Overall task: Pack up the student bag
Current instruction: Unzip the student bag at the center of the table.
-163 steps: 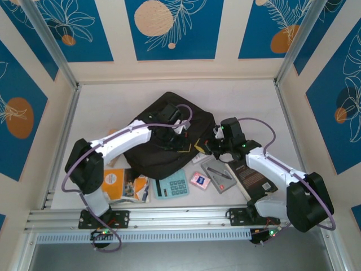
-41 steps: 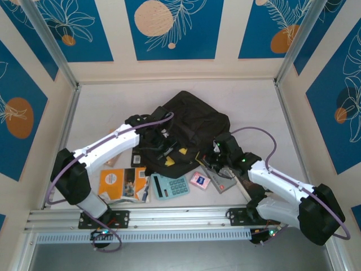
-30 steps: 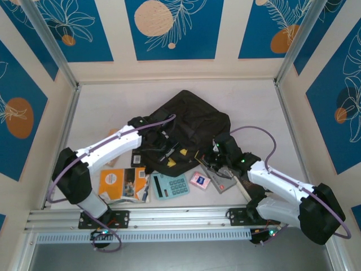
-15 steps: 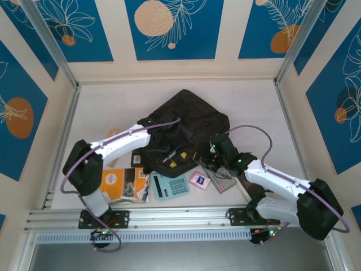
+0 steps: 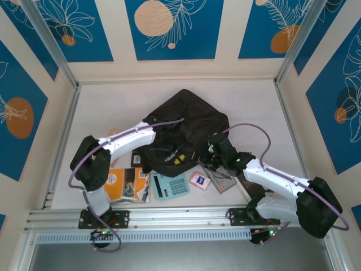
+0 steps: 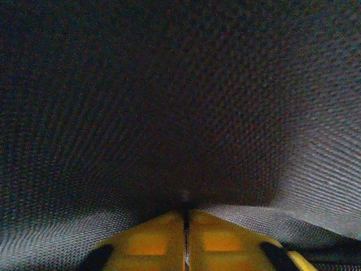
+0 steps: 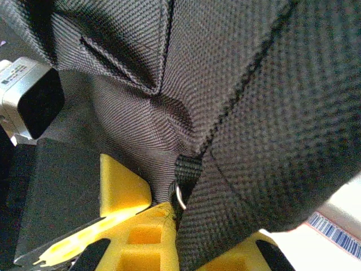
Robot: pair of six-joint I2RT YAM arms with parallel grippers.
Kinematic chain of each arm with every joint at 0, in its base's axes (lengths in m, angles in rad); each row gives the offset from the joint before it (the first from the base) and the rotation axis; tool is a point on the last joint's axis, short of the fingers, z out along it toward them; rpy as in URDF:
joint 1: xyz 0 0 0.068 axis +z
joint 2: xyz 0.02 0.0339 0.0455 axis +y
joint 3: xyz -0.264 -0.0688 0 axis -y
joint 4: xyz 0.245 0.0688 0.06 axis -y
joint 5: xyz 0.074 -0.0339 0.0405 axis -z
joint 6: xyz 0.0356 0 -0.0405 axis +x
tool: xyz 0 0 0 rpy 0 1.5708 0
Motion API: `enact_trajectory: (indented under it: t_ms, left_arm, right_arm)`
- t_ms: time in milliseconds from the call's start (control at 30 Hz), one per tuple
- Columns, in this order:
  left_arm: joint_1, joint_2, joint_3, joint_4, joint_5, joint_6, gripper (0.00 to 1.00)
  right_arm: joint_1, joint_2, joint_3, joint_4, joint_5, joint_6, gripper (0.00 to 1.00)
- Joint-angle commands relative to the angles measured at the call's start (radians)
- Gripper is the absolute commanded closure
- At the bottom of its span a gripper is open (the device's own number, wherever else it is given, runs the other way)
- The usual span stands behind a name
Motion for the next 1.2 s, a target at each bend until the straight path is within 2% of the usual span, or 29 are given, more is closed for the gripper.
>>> enact_trajectory:
  t_ms: [0,367,700,1000,1167]
  left_arm:
    - [-0.012,0.008,0.021,-0.032,-0.038,-0.101,1.0]
    - [0.028,-0.105,0.096,-0.122,-0.195,0.041,1.0]
    - [0.03,-0.203,-0.005,-0.063,-0.174,0.099,1.0]
    - [0.05,-0.245,0.053,-0.124,-0.201,0.283,1.0]
    - [0.065,-0.298,0.025,-0.154,-0.213,0.355,1.0]
  right_arm:
    - [0.01,-0.009,0.044,0.041,0.019,-0.031,1.0]
    - [-0.041,-0.053,0.064,-0.102,0.055,-0.094,1.0]
    - [-0.083,-0.009,0.125,-0.165,0.053,-0.098,1.0]
    - [-0.139,0.023,0.176,-0.219,0.027,-0.118,1.0]
    - [-0.182,0.031,0.201,-0.268,0.0,-0.158,1.0]
